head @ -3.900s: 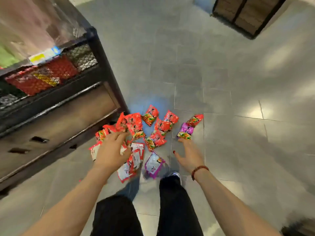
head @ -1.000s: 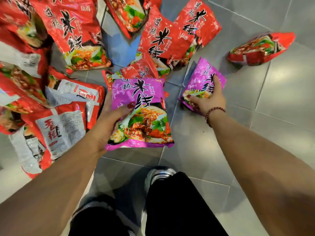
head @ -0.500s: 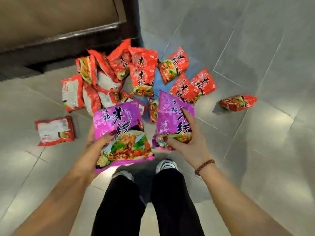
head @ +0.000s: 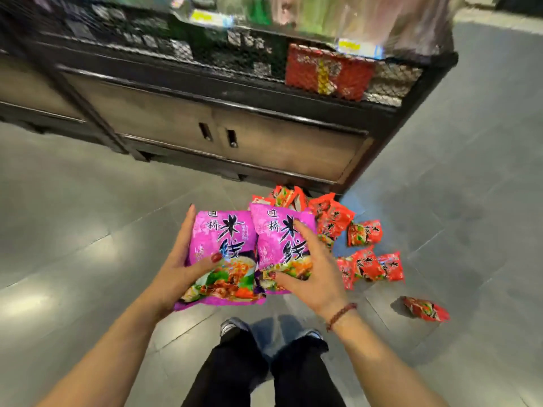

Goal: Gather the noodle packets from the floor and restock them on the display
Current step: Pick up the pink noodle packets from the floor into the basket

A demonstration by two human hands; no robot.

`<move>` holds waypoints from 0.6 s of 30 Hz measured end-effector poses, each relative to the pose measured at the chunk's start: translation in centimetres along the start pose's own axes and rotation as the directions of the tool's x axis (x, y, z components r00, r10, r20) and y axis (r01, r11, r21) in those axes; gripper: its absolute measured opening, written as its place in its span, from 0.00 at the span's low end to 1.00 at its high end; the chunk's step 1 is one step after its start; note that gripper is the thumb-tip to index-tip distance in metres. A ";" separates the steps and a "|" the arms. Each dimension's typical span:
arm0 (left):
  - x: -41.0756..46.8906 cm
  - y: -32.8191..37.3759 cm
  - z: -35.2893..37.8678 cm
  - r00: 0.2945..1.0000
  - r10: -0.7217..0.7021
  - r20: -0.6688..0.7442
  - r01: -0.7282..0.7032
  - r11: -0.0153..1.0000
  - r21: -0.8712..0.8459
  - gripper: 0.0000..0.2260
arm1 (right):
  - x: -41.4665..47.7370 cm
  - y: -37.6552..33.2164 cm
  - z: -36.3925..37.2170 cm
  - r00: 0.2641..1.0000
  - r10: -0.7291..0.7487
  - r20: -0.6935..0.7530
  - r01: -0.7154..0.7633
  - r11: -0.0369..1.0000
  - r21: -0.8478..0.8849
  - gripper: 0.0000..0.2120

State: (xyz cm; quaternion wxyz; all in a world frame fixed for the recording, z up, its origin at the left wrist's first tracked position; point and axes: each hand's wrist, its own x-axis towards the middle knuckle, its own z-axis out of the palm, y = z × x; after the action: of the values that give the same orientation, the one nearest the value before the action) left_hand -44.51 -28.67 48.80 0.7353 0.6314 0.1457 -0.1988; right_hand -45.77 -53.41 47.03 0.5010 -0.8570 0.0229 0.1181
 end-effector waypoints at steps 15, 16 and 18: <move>-15.3 5.6 -19.4 0.853 0.187 -0.487 -0.294 0.944 -0.153 0.47 | 4.3 -21.7 15.9 0.827 -0.373 0.419 0.324 0.927 0.187 0.29; -15.6 5.6 -20.2 0.846 0.179 -0.502 -0.300 0.938 -0.172 0.46 | 4.9 -22.6 16.8 0.812 -0.382 0.442 0.329 0.924 0.193 0.29; -15.7 5.6 -21.7 0.815 0.163 -0.557 -0.312 0.932 -0.183 0.44 | 6.4 -24.1 18.9 0.779 -0.401 0.481 0.348 0.916 0.201 0.30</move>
State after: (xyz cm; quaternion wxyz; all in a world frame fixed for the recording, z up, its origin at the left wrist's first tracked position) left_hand -54.80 -4.91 57.52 0.7627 0.5702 0.2884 0.0996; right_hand -39.16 -24.63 57.25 0.5446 -0.7552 -0.2762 0.2384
